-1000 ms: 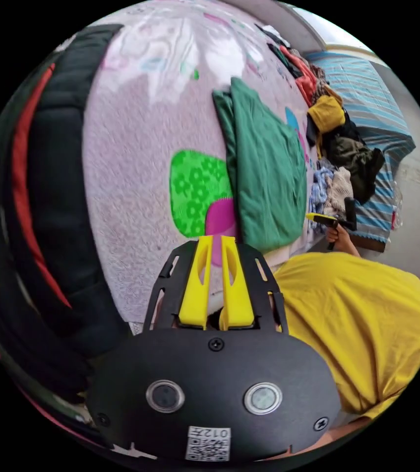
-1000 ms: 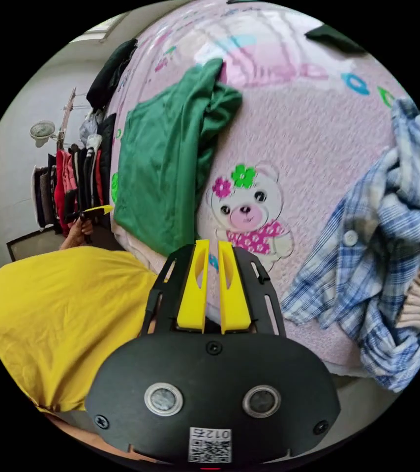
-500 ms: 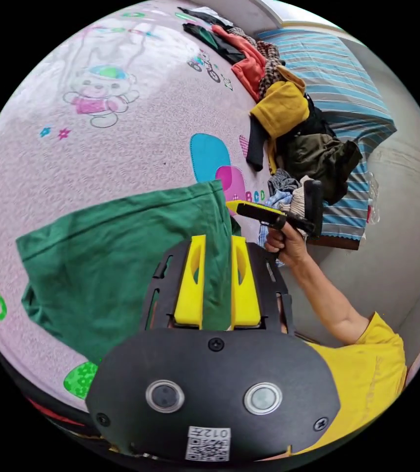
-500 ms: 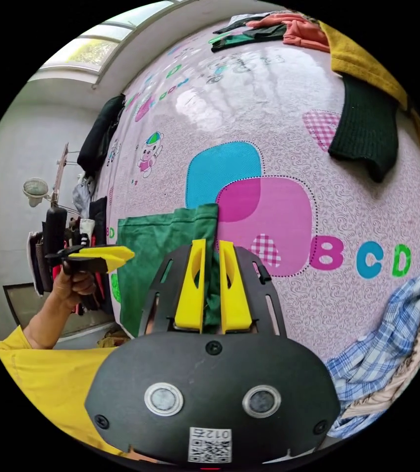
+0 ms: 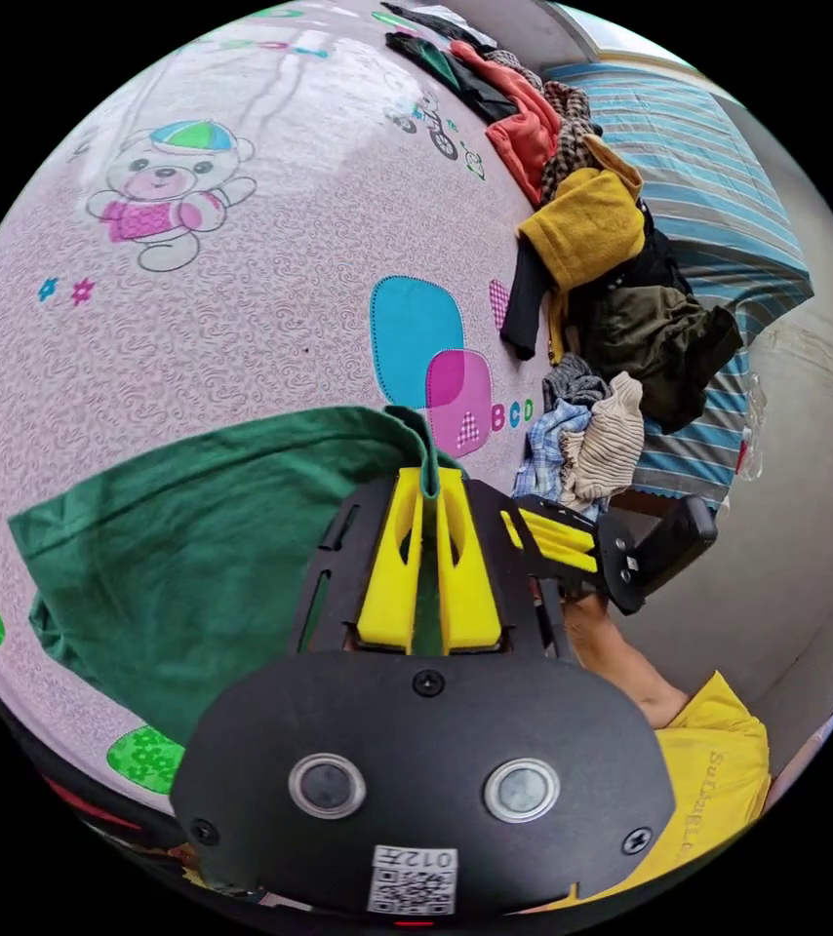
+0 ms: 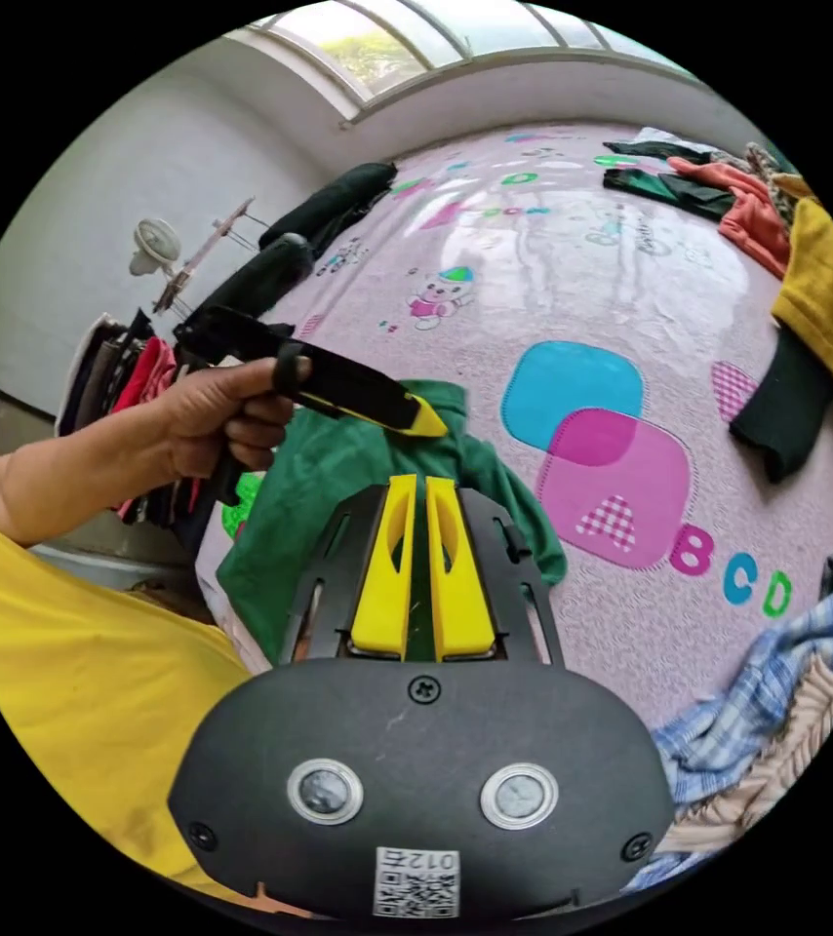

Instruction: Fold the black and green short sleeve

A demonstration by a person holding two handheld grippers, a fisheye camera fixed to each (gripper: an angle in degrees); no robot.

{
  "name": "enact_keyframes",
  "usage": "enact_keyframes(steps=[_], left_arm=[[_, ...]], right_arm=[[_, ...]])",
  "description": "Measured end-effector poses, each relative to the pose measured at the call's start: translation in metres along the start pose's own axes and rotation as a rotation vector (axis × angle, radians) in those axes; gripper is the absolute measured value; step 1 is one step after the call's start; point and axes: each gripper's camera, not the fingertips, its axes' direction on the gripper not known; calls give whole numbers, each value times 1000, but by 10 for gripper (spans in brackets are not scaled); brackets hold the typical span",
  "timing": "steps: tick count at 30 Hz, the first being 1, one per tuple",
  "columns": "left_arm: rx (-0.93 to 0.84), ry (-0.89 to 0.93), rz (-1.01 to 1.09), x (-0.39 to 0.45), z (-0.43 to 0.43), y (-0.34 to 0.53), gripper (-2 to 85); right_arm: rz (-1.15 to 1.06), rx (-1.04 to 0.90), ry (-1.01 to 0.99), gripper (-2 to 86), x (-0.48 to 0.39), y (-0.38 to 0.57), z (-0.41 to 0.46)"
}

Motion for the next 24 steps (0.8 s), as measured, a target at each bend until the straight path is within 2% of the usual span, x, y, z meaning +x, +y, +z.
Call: enact_keyframes(steps=[2,7,14,19,24], left_arm=[[20,96,17,-6,-22,20,24],[59,155,2,-20,-53,49,18],[27,151,69,-6,-51,45,13],[-1,164,101,9,-41,33,11],[-21,159,132,23,-34,22,11]], right_arm=[[106,20,49,21,17,25,-14],[228,-41,40,38,31,54,-7],[153,-112,199,67,-17,37,32],[77,-188,300,56,-36,31,60],[30,-76,313,12,-57,36,40]])
